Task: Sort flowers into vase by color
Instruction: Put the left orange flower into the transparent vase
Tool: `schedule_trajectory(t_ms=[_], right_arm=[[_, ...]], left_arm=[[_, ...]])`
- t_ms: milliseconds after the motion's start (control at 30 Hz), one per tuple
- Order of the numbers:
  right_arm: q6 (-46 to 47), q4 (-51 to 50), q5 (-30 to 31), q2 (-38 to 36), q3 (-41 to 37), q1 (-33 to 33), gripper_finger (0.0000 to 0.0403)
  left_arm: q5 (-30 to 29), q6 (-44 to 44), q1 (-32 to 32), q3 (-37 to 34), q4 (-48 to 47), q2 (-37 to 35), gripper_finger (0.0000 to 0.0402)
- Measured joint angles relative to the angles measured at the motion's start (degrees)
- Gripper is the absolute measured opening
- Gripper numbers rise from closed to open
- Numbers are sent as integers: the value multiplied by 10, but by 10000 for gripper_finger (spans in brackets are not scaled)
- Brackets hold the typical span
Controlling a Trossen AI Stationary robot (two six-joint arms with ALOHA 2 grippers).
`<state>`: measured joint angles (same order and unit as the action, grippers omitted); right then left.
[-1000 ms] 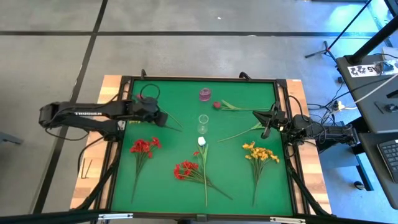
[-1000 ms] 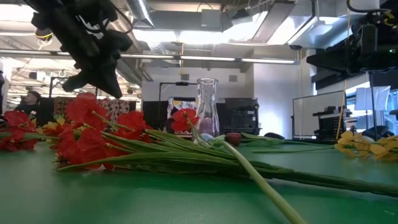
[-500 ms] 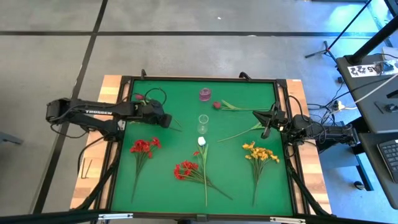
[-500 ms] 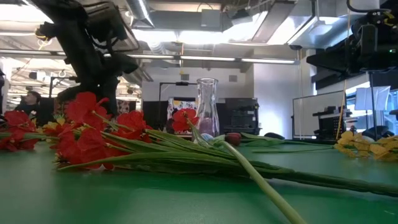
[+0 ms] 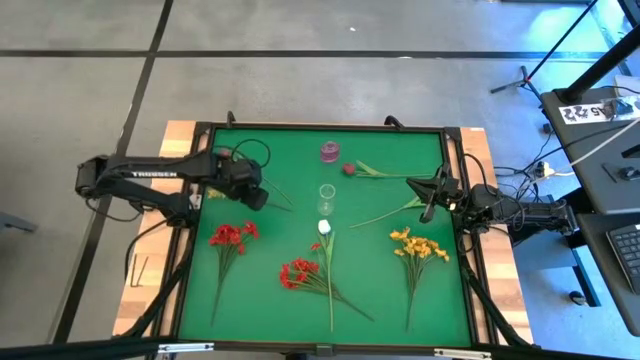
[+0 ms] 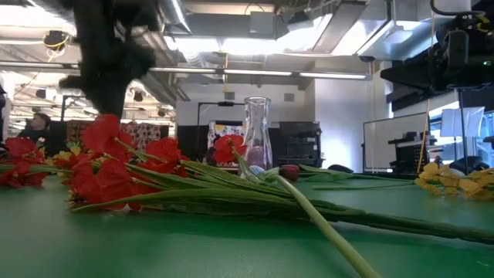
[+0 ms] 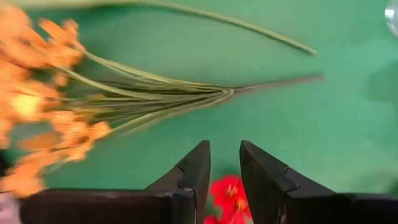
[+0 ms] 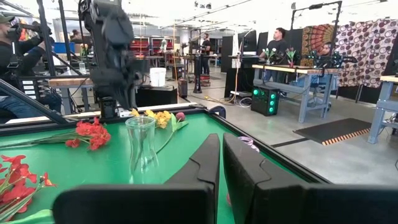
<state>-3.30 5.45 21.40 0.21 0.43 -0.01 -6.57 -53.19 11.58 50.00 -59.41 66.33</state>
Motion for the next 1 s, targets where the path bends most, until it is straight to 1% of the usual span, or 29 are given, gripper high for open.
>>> schedule_trajectory(t_ms=[100, 200, 333, 400, 467, 633, 767, 867, 1000], right_arm=[[0, 0, 0, 0, 0, 0, 23], [0, 0, 0, 0, 0, 0, 23], [0, 0, 0, 0, 0, 0, 23], [0, 0, 0, 0, 0, 0, 23], [0, 0, 0, 0, 0, 0, 23], [0, 0, 0, 0, 0, 0, 23], [0, 0, 0, 0, 0, 0, 23], [0, 0, 0, 0, 0, 0, 23], [0, 0, 0, 0, 0, 0, 23]], left_arm=[[2, -2, -4, 63, -54, 0, 84], [15, -26, -34, 102, -107, 0, 84], [22, -90, -106, 121, -197, 0, 84], [45, -136, -152, 119, -219, 0, 84], [62, -189, -199, 114, -222, 0, 84], [74, -326, -312, 104, -208, 2, 88], [76, -426, -396, 97, -179, 18, 100], [76, -469, -445, 89, -143, 41, 114], [83, -520, -480, 71, -116, 77, 140]])
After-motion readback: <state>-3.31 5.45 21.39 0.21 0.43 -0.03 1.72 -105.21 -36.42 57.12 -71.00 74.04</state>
